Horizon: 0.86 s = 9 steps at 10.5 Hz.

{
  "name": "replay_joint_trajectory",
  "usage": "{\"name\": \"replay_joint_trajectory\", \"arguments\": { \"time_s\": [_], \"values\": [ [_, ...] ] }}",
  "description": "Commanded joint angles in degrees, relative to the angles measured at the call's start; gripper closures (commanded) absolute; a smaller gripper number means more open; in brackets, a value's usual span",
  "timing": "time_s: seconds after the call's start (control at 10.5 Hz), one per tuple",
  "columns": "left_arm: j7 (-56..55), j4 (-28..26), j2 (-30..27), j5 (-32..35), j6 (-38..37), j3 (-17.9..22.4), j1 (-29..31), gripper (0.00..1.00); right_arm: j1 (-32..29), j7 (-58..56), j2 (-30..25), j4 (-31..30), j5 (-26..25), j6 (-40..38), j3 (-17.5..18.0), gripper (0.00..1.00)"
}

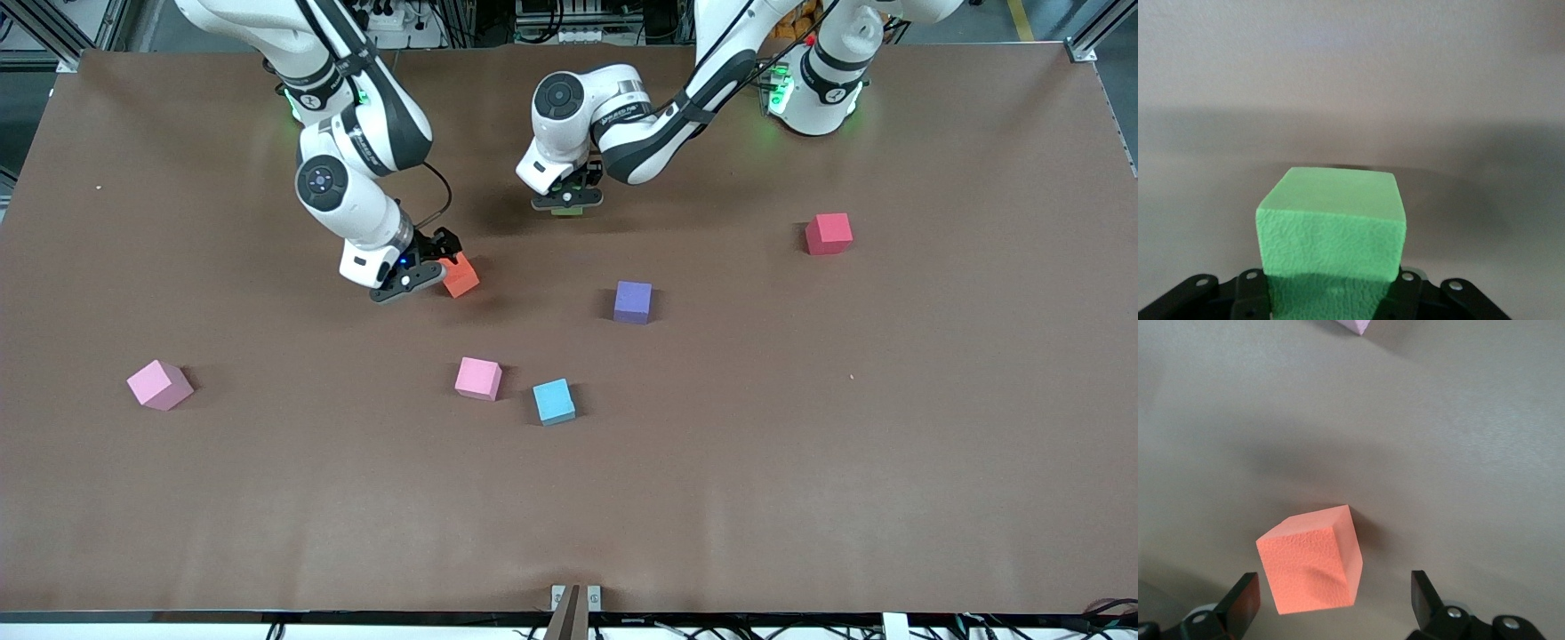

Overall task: Arrange blocks into number 1
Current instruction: 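Lift the green cube with the left gripper while the right gripper grasps orange, then place the green cube beside the lone purple cube with the left gripper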

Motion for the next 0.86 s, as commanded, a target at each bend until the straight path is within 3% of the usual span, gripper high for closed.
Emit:
{"name": "replay_joint_trajectory", "arguments": {
  "time_s": [0.0,0.76],
  "values": [
    [-2.52,-0.96,0.41,0.29,2.12,-1.1,-0.69,1.0,1.56,-0.74,2.45,-0.5,1.52,3.89,-0.15,0.0],
    [-5.87,-3.69,0.67,0.38,2.13,-1.1,-3.42,1.0,4.02,-0.74,4.39,-0.5,1.52,5.57,0.02,0.0]
  ]
}}
